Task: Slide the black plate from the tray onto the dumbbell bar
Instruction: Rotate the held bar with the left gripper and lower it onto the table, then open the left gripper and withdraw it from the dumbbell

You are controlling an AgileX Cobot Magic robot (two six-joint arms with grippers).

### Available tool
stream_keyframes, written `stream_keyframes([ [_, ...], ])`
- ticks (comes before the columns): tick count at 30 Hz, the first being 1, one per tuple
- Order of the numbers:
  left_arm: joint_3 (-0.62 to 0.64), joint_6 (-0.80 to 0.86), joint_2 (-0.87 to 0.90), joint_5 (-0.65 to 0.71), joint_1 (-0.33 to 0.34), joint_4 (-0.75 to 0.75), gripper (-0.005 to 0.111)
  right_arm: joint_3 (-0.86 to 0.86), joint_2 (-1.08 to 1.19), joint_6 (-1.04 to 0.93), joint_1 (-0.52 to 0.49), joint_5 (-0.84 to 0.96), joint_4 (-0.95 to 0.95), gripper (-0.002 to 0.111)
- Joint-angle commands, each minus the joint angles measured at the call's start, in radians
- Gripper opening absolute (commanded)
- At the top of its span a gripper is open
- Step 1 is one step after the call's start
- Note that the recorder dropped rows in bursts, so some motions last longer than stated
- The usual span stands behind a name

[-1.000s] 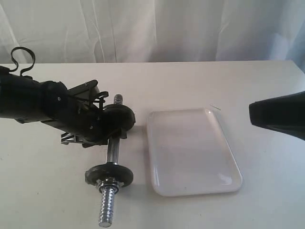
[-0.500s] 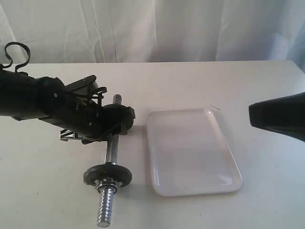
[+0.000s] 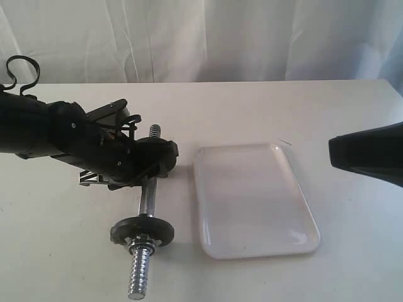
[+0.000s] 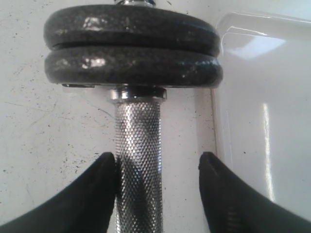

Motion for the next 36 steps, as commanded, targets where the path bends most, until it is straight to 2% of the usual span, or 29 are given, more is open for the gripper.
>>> stream_keyframes([
  [1, -0.003, 0.003, -0.016, 0.024, 0.023, 0.007, 0.057, 0.004, -0.007, 0.005, -0.007, 0.007, 0.005, 0.000],
  [10, -0.003, 0.003, -0.086, 0.073, 0.080, 0.070, 0.056, 0.004, -0.007, 0.005, -0.007, 0.007, 0.005, 0.000],
  [15, -0.003, 0.005, -0.097, 0.094, 0.082, 0.100, 0.056, 0.004, -0.007, 0.005, -0.007, 0.007, 0.005, 0.000],
  [17, -0.003, 0.005, -0.097, 0.112, 0.082, 0.100, 0.048, 0.004, -0.007, 0.005, -0.007, 0.012, 0.005, 0.000],
  [23, -0.001, 0.005, -0.097, 0.158, 0.082, 0.154, 0.000, 0.004, -0.007, 0.005, -0.007, 0.012, 0.005, 0.000],
  [36, 0.000, 0.005, -0.056, 0.172, 0.082, 0.161, 0.000, 0.004, -0.007, 0.005, -0.007, 0.012, 0.005, 0.000],
])
